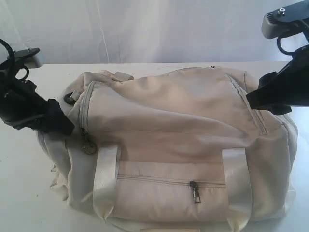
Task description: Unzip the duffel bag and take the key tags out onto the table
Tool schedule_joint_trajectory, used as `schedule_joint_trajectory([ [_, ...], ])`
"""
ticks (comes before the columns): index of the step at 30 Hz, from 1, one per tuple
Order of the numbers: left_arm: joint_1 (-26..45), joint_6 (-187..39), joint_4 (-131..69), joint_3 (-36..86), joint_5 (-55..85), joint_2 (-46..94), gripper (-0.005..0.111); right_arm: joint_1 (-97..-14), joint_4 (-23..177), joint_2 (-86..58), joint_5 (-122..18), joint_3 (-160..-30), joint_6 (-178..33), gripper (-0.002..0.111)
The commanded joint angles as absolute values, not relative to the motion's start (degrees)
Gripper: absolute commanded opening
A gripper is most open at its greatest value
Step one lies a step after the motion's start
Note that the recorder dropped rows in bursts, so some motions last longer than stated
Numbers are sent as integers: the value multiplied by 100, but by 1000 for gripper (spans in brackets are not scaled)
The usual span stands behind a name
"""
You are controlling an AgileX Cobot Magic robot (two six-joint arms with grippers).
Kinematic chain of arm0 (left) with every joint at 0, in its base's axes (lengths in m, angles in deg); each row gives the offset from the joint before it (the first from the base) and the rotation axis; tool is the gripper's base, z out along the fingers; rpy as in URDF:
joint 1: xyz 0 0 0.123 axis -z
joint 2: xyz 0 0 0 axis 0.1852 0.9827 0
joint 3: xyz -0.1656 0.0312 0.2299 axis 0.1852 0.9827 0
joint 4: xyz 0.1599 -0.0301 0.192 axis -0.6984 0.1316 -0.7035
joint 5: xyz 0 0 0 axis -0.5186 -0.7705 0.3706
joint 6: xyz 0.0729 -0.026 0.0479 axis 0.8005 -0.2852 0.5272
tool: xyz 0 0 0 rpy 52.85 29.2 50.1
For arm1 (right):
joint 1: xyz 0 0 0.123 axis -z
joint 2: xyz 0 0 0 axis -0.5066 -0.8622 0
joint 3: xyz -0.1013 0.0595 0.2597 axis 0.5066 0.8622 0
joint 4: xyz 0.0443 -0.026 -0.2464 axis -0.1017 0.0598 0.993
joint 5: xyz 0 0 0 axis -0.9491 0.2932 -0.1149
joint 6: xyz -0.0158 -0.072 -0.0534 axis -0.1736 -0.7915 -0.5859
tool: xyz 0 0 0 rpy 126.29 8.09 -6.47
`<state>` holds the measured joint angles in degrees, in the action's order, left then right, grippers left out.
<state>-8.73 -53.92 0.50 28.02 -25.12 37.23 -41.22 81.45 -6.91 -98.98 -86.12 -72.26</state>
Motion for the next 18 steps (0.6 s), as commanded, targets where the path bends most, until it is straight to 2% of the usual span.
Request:
schedule_joint_trajectory([
  [1,-856,-5364,481,2773,-2639,4012,45,-4078,8111,-648,-9831,-8632,-7185,57],
  [6,-856,-5364,246,2784,-2921,4066,0,-4078,8111,-648,-9803,-8632,-7185,57],
  [18,-883,-5540,-86,3037,-3785,3429,0,-4078,8094,-648,-9802,-8632,-7185,57],
])
